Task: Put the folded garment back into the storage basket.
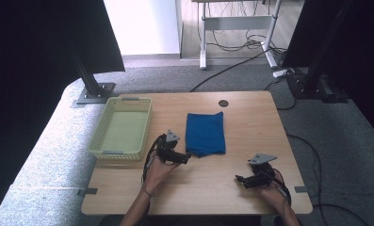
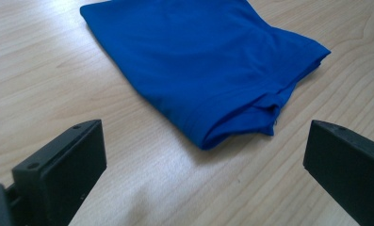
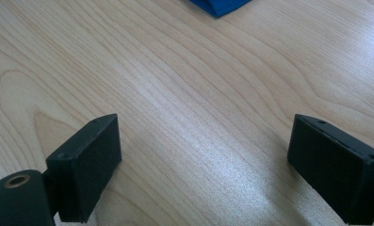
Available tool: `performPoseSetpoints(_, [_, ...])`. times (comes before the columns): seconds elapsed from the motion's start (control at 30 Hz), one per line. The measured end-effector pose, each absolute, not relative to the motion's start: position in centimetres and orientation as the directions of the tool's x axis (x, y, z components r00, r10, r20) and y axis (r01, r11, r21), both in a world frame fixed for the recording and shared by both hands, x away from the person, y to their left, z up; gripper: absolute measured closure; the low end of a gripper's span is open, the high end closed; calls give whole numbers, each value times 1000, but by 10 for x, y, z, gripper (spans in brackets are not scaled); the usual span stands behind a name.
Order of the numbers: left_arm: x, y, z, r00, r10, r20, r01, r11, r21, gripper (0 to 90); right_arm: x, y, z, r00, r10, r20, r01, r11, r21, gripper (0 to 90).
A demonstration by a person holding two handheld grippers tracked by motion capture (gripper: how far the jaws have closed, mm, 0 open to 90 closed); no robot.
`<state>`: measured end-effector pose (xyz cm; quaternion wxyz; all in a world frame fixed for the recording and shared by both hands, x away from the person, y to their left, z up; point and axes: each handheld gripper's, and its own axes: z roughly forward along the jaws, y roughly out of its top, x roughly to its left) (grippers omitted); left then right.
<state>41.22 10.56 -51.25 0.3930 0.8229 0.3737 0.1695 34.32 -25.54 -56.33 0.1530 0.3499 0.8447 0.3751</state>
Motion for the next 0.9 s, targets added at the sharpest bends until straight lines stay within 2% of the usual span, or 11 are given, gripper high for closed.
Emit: performPoseSetpoints(0.9, [455,53,-515,698,716,-5,463,-446,766,0,343,-255,-563,-709,706,4,476,474,741,99])
